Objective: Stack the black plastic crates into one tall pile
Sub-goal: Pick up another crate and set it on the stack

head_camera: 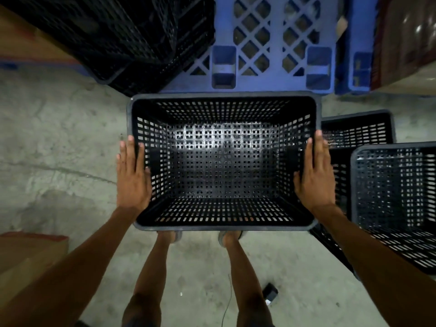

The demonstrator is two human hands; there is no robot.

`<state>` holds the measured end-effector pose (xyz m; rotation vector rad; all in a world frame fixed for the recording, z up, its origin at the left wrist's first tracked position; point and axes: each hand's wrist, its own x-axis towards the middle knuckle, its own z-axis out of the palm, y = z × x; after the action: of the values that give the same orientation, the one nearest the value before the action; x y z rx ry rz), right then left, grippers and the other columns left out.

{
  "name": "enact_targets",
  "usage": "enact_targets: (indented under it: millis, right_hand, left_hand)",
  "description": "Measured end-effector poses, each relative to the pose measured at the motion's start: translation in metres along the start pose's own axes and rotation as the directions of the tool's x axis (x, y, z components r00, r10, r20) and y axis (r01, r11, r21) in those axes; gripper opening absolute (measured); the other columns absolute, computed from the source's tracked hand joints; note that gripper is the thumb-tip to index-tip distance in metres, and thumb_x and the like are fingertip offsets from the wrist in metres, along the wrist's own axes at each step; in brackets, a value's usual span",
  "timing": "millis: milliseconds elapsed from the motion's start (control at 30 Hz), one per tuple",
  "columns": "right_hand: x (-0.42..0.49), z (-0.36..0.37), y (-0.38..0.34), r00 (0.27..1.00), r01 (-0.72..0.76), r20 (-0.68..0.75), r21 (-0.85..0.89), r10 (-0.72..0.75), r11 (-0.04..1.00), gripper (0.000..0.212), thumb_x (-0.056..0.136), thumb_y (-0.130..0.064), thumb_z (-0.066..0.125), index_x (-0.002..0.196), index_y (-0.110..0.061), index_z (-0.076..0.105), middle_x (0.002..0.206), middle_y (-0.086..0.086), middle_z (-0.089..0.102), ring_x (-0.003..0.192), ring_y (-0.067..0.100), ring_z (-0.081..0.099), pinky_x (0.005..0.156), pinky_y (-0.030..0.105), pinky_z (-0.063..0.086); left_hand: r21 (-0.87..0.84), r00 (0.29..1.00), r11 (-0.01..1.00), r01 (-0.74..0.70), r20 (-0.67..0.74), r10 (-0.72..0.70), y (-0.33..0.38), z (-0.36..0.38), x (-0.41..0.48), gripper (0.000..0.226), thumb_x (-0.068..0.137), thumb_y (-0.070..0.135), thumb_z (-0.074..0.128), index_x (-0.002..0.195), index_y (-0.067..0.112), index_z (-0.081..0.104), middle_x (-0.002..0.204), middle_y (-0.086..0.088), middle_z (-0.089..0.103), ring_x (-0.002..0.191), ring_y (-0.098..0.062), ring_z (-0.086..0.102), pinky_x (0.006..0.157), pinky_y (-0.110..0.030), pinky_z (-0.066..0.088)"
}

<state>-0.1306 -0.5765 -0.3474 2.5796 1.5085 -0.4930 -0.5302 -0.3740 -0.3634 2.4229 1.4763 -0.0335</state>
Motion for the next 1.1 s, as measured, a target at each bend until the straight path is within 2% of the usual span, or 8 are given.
enact_targets:
  millis: [167, 233, 333, 400, 500, 633, 800, 1100]
  right_hand:
    - [-0.007, -0.038, -0.023, 0.981, -0.060, 0.189, 0.035, 0.053, 0.998, 0.102, 0.082, -0.031, 0.063, 0.155, -0.003, -0.002, 0.163, 0.018, -0.006, 0.151, 0.037, -0.001, 0.113, 0.048, 0.033]
    - [-0.021, -0.068, -0.040, 0.973, -0.094, 0.217, 0.080, 0.074, 0.992, 0.096, 0.085, -0.032, 0.059, 0.155, -0.003, 0.001, 0.163, 0.019, 0.000, 0.151, 0.035, 0.002, 0.115, 0.048, 0.031]
    - [-0.048, -0.123, -0.078, 0.977, -0.128, 0.194, 0.186, 0.091, 0.974, 0.090, 0.090, -0.032, 0.053, 0.154, -0.001, -0.001, 0.163, 0.018, -0.002, 0.152, 0.035, 0.000, 0.117, 0.045, 0.028]
    - [-0.077, -0.201, -0.117, 0.989, -0.032, 0.145, 0.193, 0.004, 0.981, 0.090, 0.093, -0.035, 0.050, 0.154, -0.003, -0.008, 0.164, 0.015, -0.009, 0.152, 0.032, -0.005, 0.118, 0.041, 0.027]
    - [-0.087, -0.227, -0.151, 0.978, -0.002, 0.203, 0.260, -0.052, 0.965, 0.090, 0.096, -0.038, 0.048, 0.154, -0.008, -0.014, 0.163, 0.010, -0.016, 0.152, 0.028, -0.011, 0.117, 0.041, 0.029]
    - [-0.086, -0.303, -0.193, 0.976, 0.142, 0.122, 0.264, -0.179, 0.954, 0.086, 0.098, -0.037, 0.047, 0.155, -0.010, -0.012, 0.164, 0.007, -0.016, 0.152, 0.026, -0.007, 0.113, 0.041, 0.035]
    - [-0.059, -0.379, -0.220, 0.965, 0.254, 0.013, 0.231, -0.264, 0.939, 0.081, 0.100, -0.033, 0.046, 0.155, -0.012, -0.010, 0.164, 0.005, -0.013, 0.152, 0.026, -0.005, 0.116, 0.043, 0.029]
    - [-0.016, -0.420, -0.273, 0.950, 0.307, -0.023, 0.269, -0.313, 0.913, 0.078, 0.099, -0.035, 0.045, 0.156, -0.015, -0.004, 0.165, 0.003, -0.009, 0.153, 0.022, 0.000, 0.114, 0.044, 0.034]
  left_hand:
    - [-0.074, 0.933, 0.968, 0.241, 0.293, -0.209, 0.025, -0.031, -0.006, 0.085, 0.081, 0.027, 0.048, 0.156, 0.006, 0.012, 0.164, -0.017, 0.001, 0.151, -0.039, 0.003, 0.123, -0.053, 0.008]
    - [-0.173, 0.872, 0.904, 0.392, 0.381, -0.306, 0.054, -0.066, -0.005, 0.081, 0.084, 0.031, 0.049, 0.154, 0.004, 0.020, 0.162, -0.022, 0.012, 0.150, -0.040, 0.011, 0.123, -0.049, 0.013]
    - [-0.256, 0.846, 0.865, 0.432, 0.448, -0.290, 0.092, -0.133, -0.015, 0.064, 0.086, 0.029, 0.050, 0.145, 0.004, 0.040, 0.151, -0.030, 0.033, 0.143, -0.043, 0.026, 0.118, -0.040, 0.021]
    - [-0.339, 0.893, 0.859, 0.385, 0.371, -0.254, 0.107, -0.221, -0.035, 0.066, 0.083, 0.030, 0.049, 0.145, 0.006, 0.042, 0.151, -0.027, 0.036, 0.143, -0.040, 0.028, 0.117, -0.036, 0.022]
    - [-0.384, 0.891, 0.832, 0.399, 0.378, -0.253, 0.112, -0.248, -0.047, 0.066, 0.091, 0.028, 0.053, 0.150, 0.006, 0.032, 0.160, -0.018, 0.024, 0.150, -0.031, 0.020, 0.121, -0.033, 0.016]
    - [-0.394, 0.911, 0.828, 0.399, 0.270, -0.311, 0.110, -0.317, -0.053, 0.065, 0.094, 0.017, 0.057, 0.152, 0.006, 0.028, 0.161, -0.016, 0.022, 0.151, -0.029, 0.019, 0.120, -0.033, 0.019]
    - [-0.437, 0.941, 0.833, 0.338, 0.155, -0.301, 0.110, -0.383, -0.016, 0.064, 0.094, 0.013, 0.056, 0.152, 0.008, 0.028, 0.162, -0.015, 0.021, 0.152, -0.029, 0.014, 0.120, -0.035, 0.018]
    - [-0.419, 0.953, 0.861, 0.289, 0.036, -0.302, 0.091, -0.454, 0.061, 0.062, 0.093, 0.016, 0.057, 0.150, 0.011, 0.035, 0.161, -0.012, 0.026, 0.151, -0.025, 0.020, 0.120, -0.034, 0.019]
